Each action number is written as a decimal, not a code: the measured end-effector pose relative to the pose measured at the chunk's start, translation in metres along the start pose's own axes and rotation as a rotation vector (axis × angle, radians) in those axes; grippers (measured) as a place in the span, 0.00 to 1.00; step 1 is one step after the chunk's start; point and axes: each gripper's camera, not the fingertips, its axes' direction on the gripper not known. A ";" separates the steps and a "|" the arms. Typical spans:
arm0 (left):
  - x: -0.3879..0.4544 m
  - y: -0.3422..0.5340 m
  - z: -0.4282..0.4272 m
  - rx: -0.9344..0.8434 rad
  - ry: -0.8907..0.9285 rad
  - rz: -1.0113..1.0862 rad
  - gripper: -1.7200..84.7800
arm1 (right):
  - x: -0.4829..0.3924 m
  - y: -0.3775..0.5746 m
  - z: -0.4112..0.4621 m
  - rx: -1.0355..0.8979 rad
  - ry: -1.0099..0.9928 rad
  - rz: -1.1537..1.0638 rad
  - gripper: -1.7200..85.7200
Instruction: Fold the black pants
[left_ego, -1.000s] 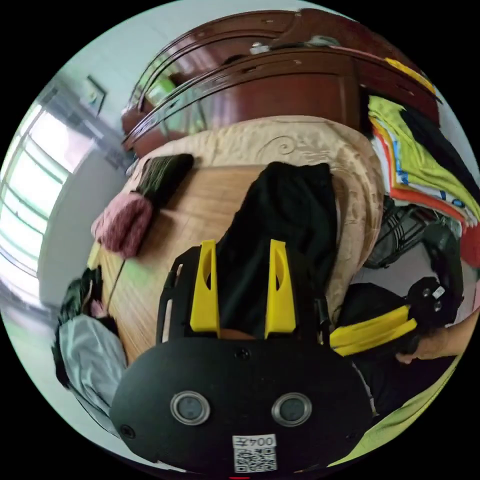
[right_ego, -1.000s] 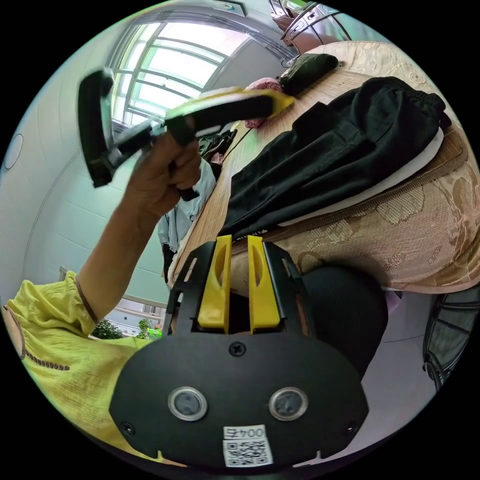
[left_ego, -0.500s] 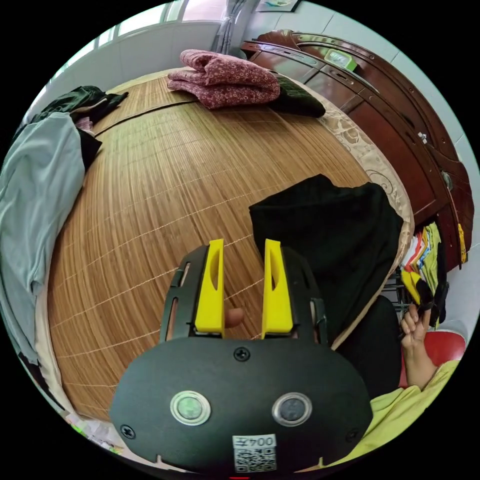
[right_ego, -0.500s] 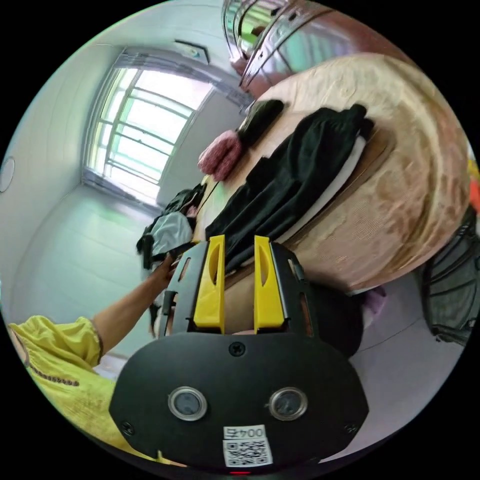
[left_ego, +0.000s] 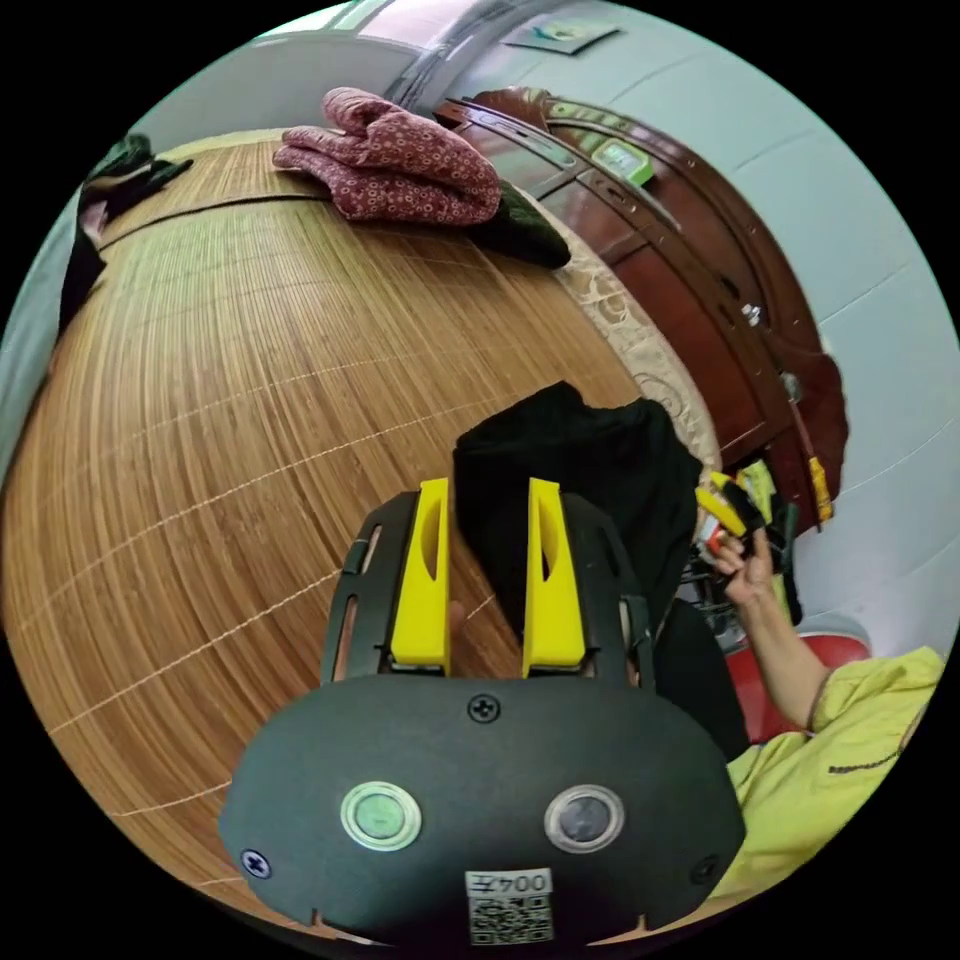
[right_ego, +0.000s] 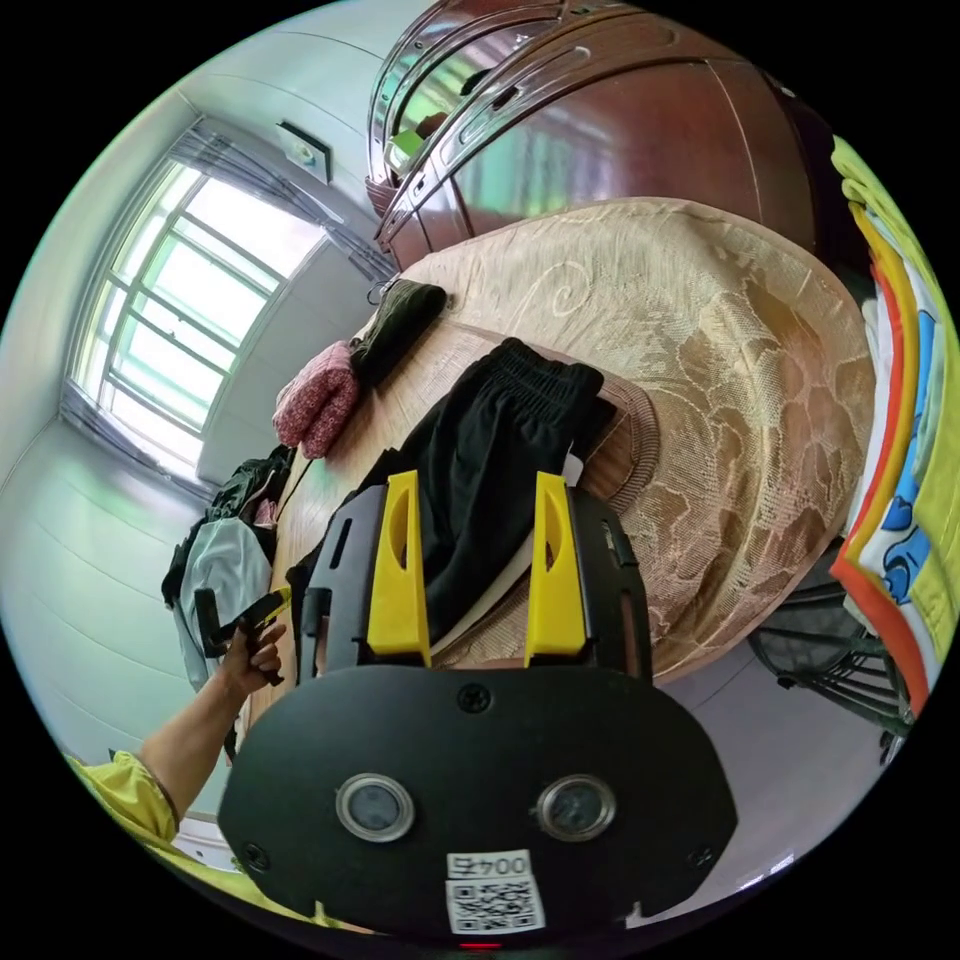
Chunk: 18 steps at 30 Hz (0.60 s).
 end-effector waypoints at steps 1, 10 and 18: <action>-0.017 0.005 -0.004 0.017 0.075 -0.025 0.15 | 0.004 0.000 0.007 0.002 0.010 0.017 0.20; -0.063 0.016 -0.002 -0.036 0.151 0.013 0.15 | 0.011 0.014 0.045 0.101 0.065 0.049 0.18; -0.077 0.021 0.004 -0.054 0.082 -0.005 0.07 | -0.015 0.028 0.146 -0.065 0.175 -0.028 0.15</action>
